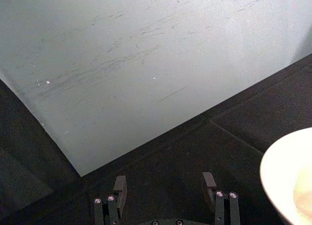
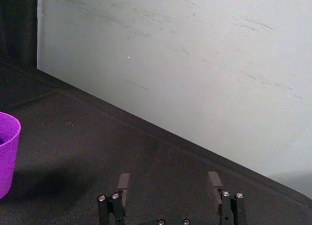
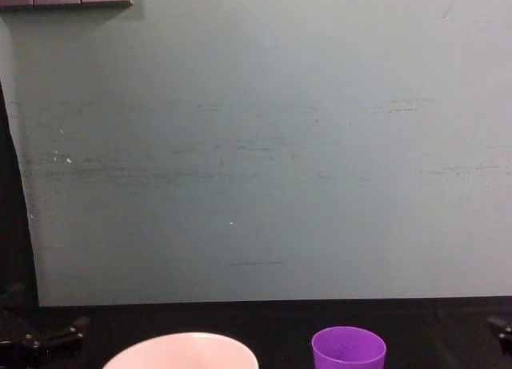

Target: Pick up the cup and pour the mung beans from the cup into the bowl.

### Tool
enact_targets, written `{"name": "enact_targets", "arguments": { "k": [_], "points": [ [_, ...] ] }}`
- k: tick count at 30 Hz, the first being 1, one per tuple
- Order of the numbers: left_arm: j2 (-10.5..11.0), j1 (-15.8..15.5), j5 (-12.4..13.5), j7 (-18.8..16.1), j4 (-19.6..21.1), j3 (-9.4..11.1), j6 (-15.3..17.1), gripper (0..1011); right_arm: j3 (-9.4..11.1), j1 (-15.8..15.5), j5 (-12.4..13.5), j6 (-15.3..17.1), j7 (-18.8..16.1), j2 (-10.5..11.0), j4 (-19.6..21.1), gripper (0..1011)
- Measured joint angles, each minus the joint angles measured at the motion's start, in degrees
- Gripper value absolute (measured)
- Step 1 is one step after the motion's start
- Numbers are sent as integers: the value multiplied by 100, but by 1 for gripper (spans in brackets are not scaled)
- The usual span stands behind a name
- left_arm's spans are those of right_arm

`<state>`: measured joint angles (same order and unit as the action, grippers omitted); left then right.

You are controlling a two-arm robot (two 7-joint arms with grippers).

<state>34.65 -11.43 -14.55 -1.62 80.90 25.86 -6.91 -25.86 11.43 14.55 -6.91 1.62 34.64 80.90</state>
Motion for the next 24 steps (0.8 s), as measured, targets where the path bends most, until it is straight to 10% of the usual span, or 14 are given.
{"name": "enact_targets", "arguments": {
  "k": [24],
  "points": [
    [0,0,0,0,0,0,0,1011,0,0,0,0,0,0,0,1003]
  ]
}}
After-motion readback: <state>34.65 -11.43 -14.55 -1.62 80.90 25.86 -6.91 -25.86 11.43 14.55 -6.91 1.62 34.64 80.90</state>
